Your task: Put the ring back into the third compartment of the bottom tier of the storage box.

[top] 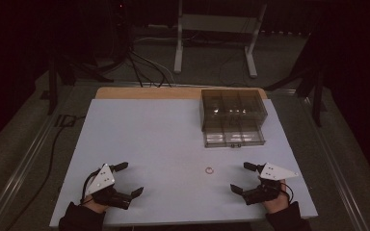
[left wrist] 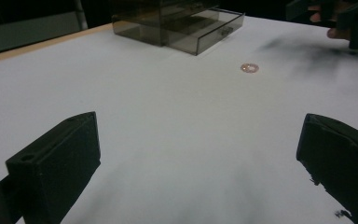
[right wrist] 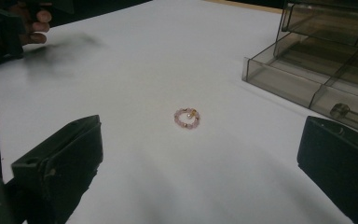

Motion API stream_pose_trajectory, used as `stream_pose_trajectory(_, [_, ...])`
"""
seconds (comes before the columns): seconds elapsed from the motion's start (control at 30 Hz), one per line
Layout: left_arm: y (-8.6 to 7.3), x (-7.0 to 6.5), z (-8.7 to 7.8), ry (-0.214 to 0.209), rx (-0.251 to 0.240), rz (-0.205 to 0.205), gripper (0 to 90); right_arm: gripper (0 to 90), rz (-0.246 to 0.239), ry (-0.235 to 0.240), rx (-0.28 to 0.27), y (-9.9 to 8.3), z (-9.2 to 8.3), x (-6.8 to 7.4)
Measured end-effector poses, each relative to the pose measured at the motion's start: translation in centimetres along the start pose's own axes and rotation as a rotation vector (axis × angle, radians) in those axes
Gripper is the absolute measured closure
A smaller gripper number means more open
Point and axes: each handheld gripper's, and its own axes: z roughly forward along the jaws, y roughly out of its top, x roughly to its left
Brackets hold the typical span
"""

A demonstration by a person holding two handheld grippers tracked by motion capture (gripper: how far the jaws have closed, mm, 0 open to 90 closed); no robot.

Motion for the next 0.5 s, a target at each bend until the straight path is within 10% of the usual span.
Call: stream_pose_trajectory(0.5, [0.3,-0.36,0.47,-0.019,-0.012,-0.002,0.6,0.0,0.014,0.01,0.042,-0.09,-0.32,0.01])
